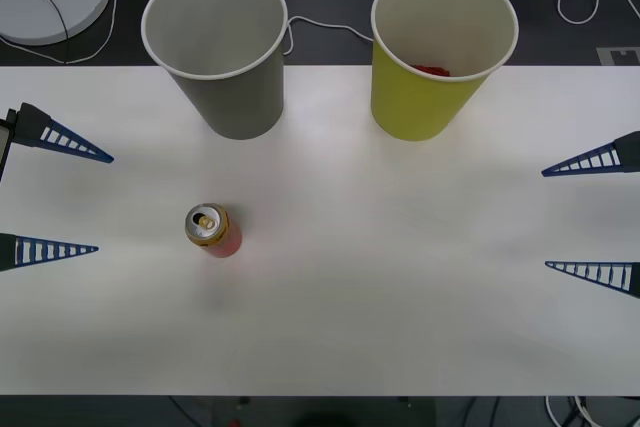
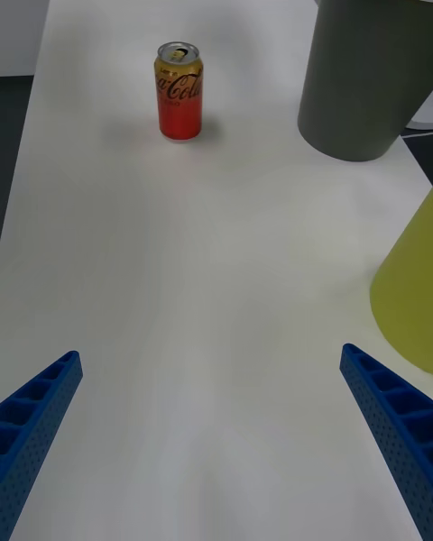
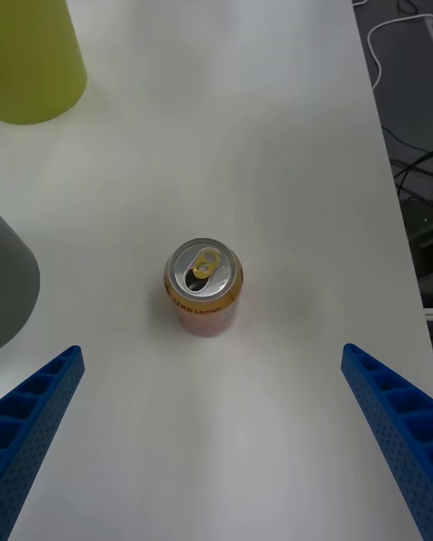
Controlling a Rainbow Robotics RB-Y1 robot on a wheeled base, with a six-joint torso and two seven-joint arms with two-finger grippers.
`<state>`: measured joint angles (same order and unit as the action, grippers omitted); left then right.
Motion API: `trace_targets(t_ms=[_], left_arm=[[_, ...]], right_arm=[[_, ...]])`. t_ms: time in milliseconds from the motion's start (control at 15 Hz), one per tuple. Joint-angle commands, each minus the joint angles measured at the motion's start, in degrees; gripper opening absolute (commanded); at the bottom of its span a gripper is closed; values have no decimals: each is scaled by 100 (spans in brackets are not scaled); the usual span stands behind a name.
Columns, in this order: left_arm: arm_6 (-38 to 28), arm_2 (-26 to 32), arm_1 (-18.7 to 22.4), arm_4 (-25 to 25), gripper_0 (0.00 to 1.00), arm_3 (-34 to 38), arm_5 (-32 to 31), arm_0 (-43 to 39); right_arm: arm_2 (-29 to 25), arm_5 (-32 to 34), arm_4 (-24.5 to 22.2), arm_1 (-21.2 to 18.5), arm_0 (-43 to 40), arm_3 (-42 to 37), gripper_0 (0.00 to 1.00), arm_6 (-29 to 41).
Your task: Put the can into the green bin and the plastic bottle into the gray bin
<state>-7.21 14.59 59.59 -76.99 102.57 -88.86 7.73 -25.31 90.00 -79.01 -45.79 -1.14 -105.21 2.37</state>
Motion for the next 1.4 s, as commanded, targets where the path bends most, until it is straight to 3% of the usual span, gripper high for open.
trace_targets(t_ms=[67, 667, 867, 1400], left_arm=[[0, 0, 0, 0, 100, 0, 0, 0], [26, -316, -44, -123, 100, -211, -9, 18], [105, -492, -44, 158, 100, -545, 149, 18], [1793, -1389, -53, 1266, 100, -2118, 817, 18]], right_arm=[[0, 0, 0, 0, 0, 0, 100, 0], [0, 0, 0, 0, 0, 0, 100, 0], [0, 0, 0, 0, 0, 0, 100, 0], [0, 0, 0, 0, 0, 0, 100, 0]])
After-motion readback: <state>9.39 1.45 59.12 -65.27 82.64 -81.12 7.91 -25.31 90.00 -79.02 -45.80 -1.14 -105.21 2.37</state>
